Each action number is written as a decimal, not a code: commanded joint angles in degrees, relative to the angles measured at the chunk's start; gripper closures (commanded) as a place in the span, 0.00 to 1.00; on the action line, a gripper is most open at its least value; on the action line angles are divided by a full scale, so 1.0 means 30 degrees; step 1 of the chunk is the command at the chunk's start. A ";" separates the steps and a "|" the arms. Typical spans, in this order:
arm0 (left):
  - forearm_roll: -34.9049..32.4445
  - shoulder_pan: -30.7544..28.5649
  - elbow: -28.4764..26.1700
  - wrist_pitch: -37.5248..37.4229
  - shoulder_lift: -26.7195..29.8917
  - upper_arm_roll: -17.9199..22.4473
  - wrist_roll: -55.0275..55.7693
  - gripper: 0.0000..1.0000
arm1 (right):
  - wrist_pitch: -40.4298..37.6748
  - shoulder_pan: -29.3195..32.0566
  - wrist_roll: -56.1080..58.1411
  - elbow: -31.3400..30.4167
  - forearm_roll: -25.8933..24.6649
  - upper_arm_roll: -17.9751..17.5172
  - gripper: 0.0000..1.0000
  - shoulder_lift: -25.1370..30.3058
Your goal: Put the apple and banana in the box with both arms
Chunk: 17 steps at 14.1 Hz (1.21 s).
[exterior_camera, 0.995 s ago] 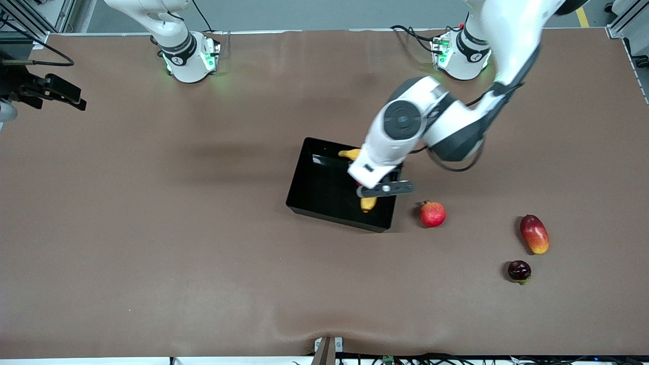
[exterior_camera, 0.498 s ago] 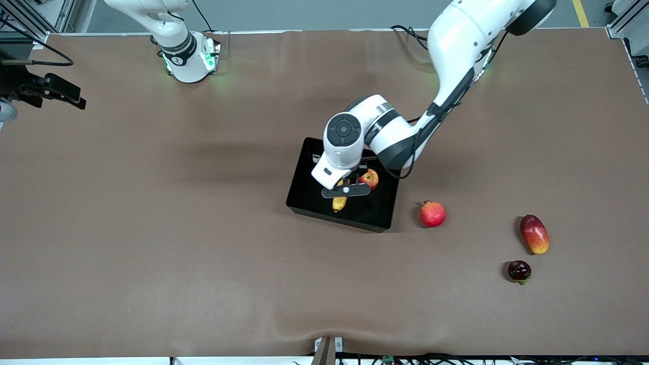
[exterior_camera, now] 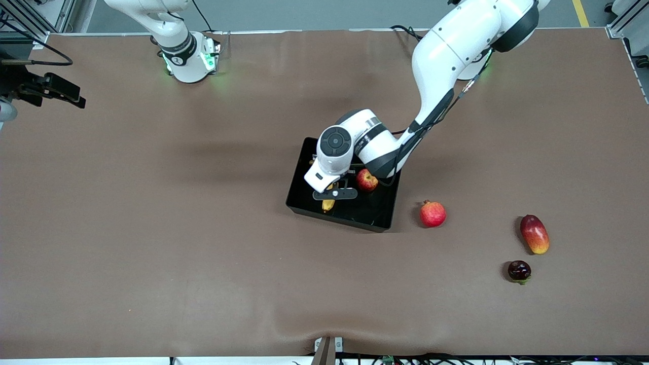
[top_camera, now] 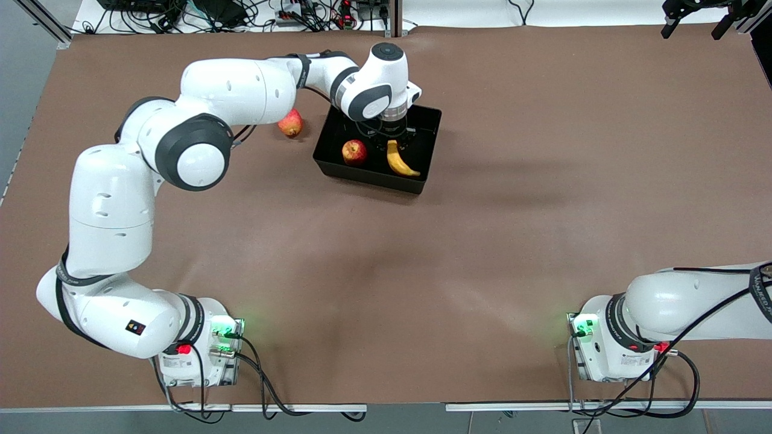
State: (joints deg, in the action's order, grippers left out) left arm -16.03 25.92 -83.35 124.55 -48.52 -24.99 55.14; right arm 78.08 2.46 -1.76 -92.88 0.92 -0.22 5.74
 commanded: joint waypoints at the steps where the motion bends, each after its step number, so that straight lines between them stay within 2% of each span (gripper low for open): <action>1: -0.0804 0.0093 0.0597 -0.0121 0.0526 0.0275 -0.0070 0.00 | -0.0130 0.0175 0.0001 -0.0034 -0.0247 -0.0132 0.00 0.0049; 3: -0.1101 -0.0548 0.0597 -0.0530 0.2101 0.0304 -0.0187 0.00 | -0.0130 0.0175 0.0001 -0.0034 -0.0247 -0.0132 0.00 0.0020; 5: -0.1043 -0.2855 0.0567 -0.2687 0.4736 0.0276 -0.0565 0.00 | -0.0130 0.0145 0.0001 -0.0005 -0.0247 -0.0132 0.00 0.0020; 9: -0.0779 -0.6930 0.0568 -0.5650 0.8636 0.0099 -0.4952 0.00 | -0.0130 0.0175 0.0001 -0.0005 -0.0247 -0.0132 0.00 0.0020; 12: 0.0302 -0.9217 0.0568 -0.7705 1.0660 0.0070 -0.7618 0.00 | -0.0130 0.0087 0.0001 -0.0005 -0.0247 -0.0132 0.00 0.0020; 17: 0.1853 -1.1944 0.0539 -1.0312 1.3504 0.0128 -1.2245 0.00 | -0.0276 0.0116 0.0001 -0.0005 -0.0247 -0.0132 0.00 0.0020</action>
State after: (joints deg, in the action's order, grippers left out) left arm -13.18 -6.68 -79.22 95.72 -12.44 -24.36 23.74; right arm 77.78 2.48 -1.76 -92.95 0.91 -0.26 5.66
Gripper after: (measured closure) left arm 0.000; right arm 0.000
